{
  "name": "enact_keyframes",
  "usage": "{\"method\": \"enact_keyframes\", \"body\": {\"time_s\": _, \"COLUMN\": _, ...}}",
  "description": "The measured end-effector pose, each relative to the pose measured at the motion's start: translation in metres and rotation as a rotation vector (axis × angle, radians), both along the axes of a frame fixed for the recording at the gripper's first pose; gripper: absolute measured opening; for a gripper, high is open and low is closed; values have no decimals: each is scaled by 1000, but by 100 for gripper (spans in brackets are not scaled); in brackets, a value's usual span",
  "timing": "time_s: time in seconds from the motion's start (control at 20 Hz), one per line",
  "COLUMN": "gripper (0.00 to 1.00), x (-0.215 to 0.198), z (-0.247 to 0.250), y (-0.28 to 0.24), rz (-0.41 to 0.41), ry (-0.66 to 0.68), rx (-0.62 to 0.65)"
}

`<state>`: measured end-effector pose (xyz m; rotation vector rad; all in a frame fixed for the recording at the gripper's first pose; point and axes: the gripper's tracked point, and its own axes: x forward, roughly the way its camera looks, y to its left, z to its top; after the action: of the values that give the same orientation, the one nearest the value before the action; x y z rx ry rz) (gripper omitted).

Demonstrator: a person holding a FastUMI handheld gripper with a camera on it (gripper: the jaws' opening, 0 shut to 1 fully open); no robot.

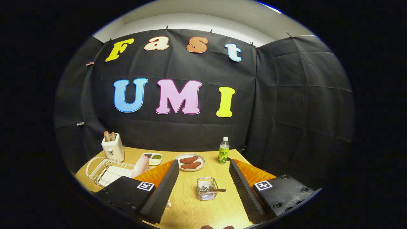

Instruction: Take the plate from the dish rack, then take the spoon from the basket and place it into the plate.

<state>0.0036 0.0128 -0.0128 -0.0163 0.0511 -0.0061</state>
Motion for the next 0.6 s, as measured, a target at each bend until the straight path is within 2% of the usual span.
{"method": "enact_keyframes", "body": {"time_s": 0.4, "gripper": 98, "x": 0, "z": -2, "y": 10, "rz": 14, "ry": 16, "rx": -7}}
{"method": "enact_keyframes", "body": {"time_s": 0.6, "gripper": 97, "x": 9, "z": 7, "y": 34, "rz": 46, "ry": 25, "rx": -1}}
